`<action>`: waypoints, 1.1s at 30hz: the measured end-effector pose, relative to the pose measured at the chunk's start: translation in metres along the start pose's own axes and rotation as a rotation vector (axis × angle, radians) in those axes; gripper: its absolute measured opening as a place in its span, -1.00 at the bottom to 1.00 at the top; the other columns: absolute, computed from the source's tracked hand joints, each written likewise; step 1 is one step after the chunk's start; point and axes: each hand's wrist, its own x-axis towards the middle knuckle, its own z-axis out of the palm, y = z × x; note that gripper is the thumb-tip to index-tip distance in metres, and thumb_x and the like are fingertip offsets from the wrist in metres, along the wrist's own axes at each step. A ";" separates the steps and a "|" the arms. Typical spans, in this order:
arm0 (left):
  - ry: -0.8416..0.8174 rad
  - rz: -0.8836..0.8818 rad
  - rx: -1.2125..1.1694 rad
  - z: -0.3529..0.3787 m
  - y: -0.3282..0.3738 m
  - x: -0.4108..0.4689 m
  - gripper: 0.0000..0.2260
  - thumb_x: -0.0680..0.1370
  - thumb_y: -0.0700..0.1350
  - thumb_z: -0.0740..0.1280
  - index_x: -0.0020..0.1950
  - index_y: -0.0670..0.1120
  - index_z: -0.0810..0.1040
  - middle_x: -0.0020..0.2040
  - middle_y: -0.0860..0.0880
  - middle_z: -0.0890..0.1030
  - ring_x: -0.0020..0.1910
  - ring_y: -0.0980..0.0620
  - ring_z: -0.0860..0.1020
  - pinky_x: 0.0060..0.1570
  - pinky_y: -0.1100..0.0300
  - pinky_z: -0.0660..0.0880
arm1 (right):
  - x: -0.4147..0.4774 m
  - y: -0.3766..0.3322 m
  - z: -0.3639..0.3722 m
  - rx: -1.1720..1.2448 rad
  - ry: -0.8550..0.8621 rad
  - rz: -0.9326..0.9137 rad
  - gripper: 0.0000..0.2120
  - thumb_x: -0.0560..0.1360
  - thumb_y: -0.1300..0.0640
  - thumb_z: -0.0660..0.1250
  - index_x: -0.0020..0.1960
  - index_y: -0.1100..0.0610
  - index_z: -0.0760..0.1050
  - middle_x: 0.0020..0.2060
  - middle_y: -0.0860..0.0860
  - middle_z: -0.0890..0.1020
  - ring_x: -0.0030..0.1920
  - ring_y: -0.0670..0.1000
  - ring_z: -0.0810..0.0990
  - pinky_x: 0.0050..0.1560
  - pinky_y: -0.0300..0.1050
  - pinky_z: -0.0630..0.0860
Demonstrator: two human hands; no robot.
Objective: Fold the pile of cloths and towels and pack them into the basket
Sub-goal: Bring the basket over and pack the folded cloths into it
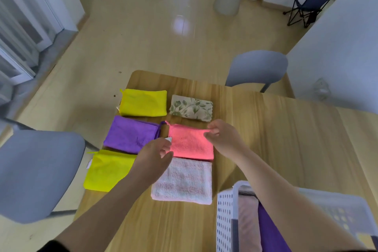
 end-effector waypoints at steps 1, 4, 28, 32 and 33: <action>0.007 0.006 0.024 0.002 0.001 0.006 -0.80 0.52 -0.15 0.33 0.14 -0.10 0.54 0.06 0.00 0.61 0.03 0.07 0.57 0.09 0.12 0.51 | 0.007 0.002 0.000 -0.033 -0.008 -0.001 -0.64 0.57 0.06 0.25 0.33 0.13 0.38 0.23 0.01 0.53 0.09 0.00 0.57 0.03 -0.22 0.47; 0.029 0.052 0.124 0.016 0.004 0.038 -0.72 0.53 -0.10 0.34 0.23 -0.08 0.50 0.18 -0.02 0.53 0.14 0.05 0.51 0.14 0.18 0.44 | 0.045 0.016 0.001 -0.090 -0.017 -0.003 -0.56 0.57 0.05 0.25 0.40 0.13 0.32 0.30 0.05 0.46 0.25 0.02 0.46 0.13 -0.18 0.38; -0.216 0.046 0.729 0.053 0.012 0.118 -0.62 0.48 0.14 0.32 0.13 -0.12 0.47 0.13 -0.09 0.38 0.20 -0.11 0.32 0.19 0.00 0.41 | 0.150 0.025 0.012 -0.386 -0.095 -0.052 -0.27 0.31 0.01 0.53 0.38 0.11 0.29 0.26 0.07 0.45 0.31 0.13 0.40 0.29 0.15 0.37; -0.196 0.058 0.674 0.048 0.020 0.112 -0.68 0.45 0.17 0.32 -0.07 -0.08 0.43 -0.03 -0.05 0.50 0.05 -0.07 0.47 0.03 0.04 0.49 | 0.143 0.032 0.006 -0.191 -0.082 0.010 -0.58 0.33 -0.09 0.50 0.03 0.12 0.47 -0.04 0.01 0.54 -0.02 0.04 0.52 -0.07 -0.07 0.49; -0.193 0.062 0.640 0.046 0.022 0.109 -0.70 0.45 0.15 0.33 -0.12 -0.07 0.41 -0.08 -0.03 0.52 -0.01 -0.05 0.51 -0.03 0.07 0.50 | 0.138 0.033 0.003 -0.126 -0.077 0.014 -0.64 0.38 -0.06 0.47 0.01 0.13 0.47 -0.06 0.03 0.56 -0.06 0.03 0.53 -0.17 -0.13 0.47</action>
